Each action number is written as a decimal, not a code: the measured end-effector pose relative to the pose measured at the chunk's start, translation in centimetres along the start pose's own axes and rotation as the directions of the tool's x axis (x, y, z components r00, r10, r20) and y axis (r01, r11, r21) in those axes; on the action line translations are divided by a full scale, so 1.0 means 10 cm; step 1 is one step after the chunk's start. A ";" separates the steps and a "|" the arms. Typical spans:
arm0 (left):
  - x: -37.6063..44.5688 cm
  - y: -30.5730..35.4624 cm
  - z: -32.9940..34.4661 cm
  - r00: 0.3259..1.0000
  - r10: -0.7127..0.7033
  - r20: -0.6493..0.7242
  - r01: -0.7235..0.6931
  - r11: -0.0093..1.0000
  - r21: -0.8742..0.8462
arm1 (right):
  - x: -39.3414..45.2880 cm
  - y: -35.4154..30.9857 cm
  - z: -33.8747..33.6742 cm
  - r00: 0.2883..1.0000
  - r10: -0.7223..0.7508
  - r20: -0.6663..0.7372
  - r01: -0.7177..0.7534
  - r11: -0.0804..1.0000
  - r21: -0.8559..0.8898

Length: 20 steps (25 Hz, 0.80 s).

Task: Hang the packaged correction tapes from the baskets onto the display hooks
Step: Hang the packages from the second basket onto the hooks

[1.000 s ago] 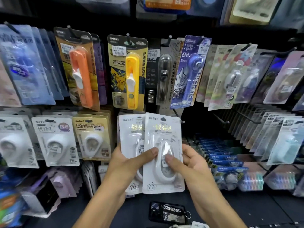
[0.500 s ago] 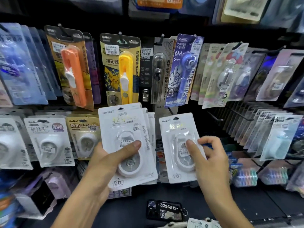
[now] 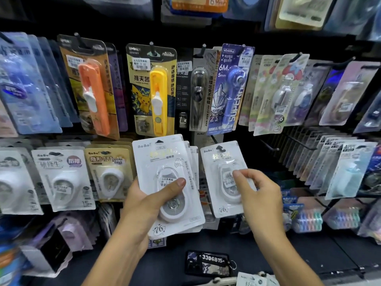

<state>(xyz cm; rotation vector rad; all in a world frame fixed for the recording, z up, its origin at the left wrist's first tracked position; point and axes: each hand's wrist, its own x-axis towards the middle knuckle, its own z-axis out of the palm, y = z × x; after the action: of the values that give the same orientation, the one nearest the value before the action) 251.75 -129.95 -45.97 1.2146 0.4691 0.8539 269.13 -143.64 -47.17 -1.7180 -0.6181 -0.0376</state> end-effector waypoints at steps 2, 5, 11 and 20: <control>0.00 0.00 0.00 1.000 0.003 -0.006 -0.002 1.000 0.024 | 0.14 -0.01 0.08 0.956 0.099 0.275 -0.097 0.995 -0.023; 0.01 -0.03 0.02 1.000 0.015 -0.009 -0.015 0.998 0.056 | 0.13 -0.05 0.13 0.907 0.131 0.400 -0.079 0.986 -0.145; 0.03 -0.12 0.14 0.997 -0.044 0.063 0.037 0.993 0.113 | -0.47 -0.16 0.25 0.853 -0.073 0.516 -0.069 0.965 0.251; 0.00 -0.05 0.07 0.988 -0.128 0.090 0.120 0.989 0.082 | -0.19 -0.15 -0.06 0.901 0.242 0.360 -0.404 0.770 0.494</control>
<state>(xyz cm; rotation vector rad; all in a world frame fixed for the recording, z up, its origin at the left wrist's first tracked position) 252.43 -130.48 -46.26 1.2764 0.4987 0.6742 267.10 -144.72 -46.36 -1.2299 -0.4578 0.5956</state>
